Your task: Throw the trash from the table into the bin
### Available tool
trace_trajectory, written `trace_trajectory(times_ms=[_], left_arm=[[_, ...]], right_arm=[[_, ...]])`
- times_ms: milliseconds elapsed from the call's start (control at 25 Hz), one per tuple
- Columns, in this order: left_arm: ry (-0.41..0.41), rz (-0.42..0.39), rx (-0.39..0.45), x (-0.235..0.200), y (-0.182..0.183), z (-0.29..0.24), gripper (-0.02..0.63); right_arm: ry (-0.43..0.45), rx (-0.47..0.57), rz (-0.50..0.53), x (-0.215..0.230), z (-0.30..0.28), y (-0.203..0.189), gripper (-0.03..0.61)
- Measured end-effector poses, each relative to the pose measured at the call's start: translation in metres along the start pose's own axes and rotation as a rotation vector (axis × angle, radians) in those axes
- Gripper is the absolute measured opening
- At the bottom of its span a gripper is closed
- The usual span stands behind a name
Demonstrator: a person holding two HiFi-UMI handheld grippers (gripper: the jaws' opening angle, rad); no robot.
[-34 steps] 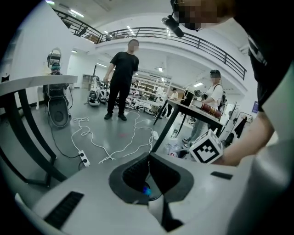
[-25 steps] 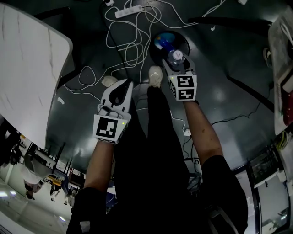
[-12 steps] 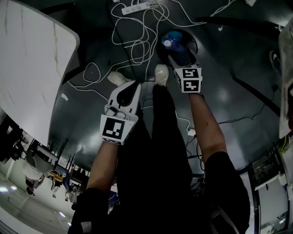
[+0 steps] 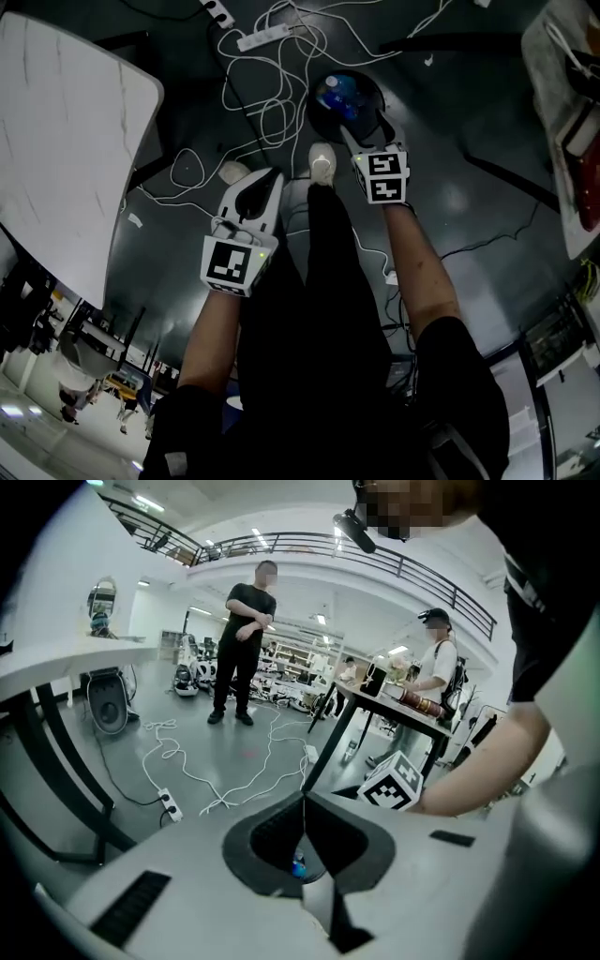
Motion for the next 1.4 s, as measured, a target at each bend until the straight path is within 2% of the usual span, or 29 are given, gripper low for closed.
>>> trace_trajectory(times_ms=[240,400,520,720,1000,1280,1400], left_arm=[[0.002,0.0,0.034,0.007,0.041,0.02,0.015],[0.001,-0.01,0.054,0.012,0.08,0.044,0.015],[0.001,-0.03,0.125,0.003,0.109,0.054,0.015],[0.01,0.009,0.248,-0.006,0.16,0.077,0.015],[0.039,-0.057,0.372,-0.012,0.237,0.119,0.015],[0.078,-0.099,0.468,-0.026,0.286,0.166,0.015],[0.091,-0.117,0.506,-0.026,0.298,0.188,0.015]], right_arm=[[-0.009,0.073,-0.011,-0.008,0.06,0.035,0.322],[-0.031,0.142,-0.016,-0.02,0.115,0.062,0.264],[-0.042,0.213,-0.039,-0.028,0.148,0.092,0.227],[-0.037,0.334,-0.03,-0.044,0.211,0.137,0.169],[-0.052,0.522,-0.003,-0.06,0.303,0.198,0.137],[-0.073,0.7,0.0,-0.072,0.373,0.244,0.119],[-0.083,0.75,0.019,-0.078,0.398,0.257,0.086]])
Point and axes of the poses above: the fingertips, and each gripper's own axes: z backward along the fingers, x to its right, y out of its top, the point moved 9 cm from there along z, backward along the fingers, and after that the axes turned 8 degrees about -z, right-handed, at the moved point
